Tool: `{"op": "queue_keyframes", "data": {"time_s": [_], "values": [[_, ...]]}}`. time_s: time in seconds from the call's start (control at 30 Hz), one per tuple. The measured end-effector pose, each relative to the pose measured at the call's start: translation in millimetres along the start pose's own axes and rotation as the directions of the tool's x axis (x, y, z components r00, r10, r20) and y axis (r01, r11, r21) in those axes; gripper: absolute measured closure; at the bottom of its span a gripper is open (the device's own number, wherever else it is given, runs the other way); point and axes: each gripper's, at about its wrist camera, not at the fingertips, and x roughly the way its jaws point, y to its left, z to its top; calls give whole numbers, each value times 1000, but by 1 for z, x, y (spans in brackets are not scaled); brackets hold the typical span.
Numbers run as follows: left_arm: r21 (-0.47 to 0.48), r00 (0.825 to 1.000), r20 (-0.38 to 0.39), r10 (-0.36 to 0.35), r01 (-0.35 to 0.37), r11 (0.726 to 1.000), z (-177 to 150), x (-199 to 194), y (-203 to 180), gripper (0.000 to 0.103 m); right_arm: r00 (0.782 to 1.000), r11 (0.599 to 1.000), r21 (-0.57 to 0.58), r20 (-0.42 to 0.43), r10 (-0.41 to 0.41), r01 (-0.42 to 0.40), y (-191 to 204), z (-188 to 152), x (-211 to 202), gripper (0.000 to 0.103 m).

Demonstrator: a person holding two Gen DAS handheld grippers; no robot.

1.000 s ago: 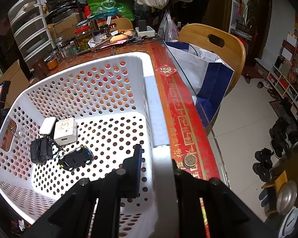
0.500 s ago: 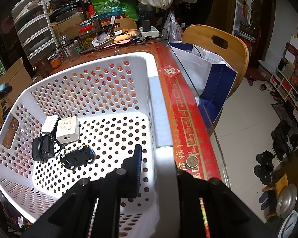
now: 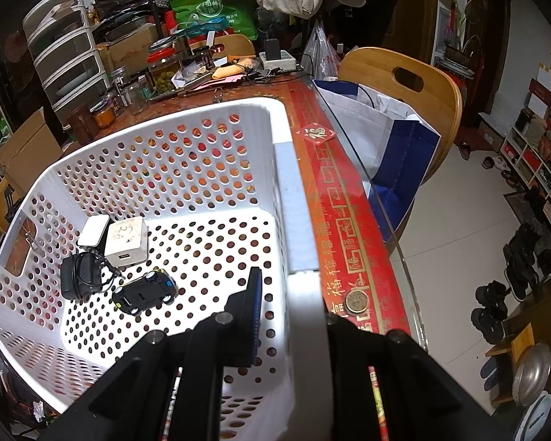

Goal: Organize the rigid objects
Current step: 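Carry the teal charger into the basket and open the left tool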

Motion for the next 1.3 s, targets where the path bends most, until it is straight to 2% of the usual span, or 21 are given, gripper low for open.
{"op": "queue_keyframes", "data": {"time_s": [0.23,0.33,0.43,0.53,0.63,0.77,0.97,1.07,1.1,1.17,1.23,1.3], "values": [[112,997,-46,-69,74,991,-3,-17,-63,41,1000,1000,1,3,3,-3,0,0,0,89],[146,988,-107,-112,127,981,-7,-17,-91,41,1000,1000,1,3,4,-4,-1,1,0,89],[183,956,-222,-191,233,955,-12,-11,-126,41,1000,1000,1,3,4,-4,-1,1,0,89],[225,907,-336,-252,337,914,-20,-2,-166,41,1000,1000,2,4,4,-4,-1,1,0,89],[243,873,-413,-259,380,892,-28,11,-198,41,1000,1000,1,3,5,-5,0,1,0,89],[245,828,-492,-269,428,870,-35,26,-218,41,1000,1000,-4,0,3,-3,1,1,1,89],[260,790,-561,-246,451,854,-47,48,-230,41,1000,1000,-5,-1,3,-3,1,1,1,89],[247,765,-587,-263,479,842,-51,53,-233,41,1000,1000,-4,0,3,-3,1,1,1,89],[243,760,-588,-276,491,837,-51,53,-234,41,1000,1000,-3,0,3,-3,1,1,1,89],[253,762,-588,-272,492,833,-52,53,-237,41,1000,1000,-1,0,4,-4,1,1,2,89],[260,750,-600,-278,511,819,-52,53,-239,40,1000,1000,-1,-3,3,-3,2,2,3,89],[265,746,-601,-287,525,808,-52,51,-238,31,1000,1000,-1,-4,3,-3,2,1,3,89]]}}
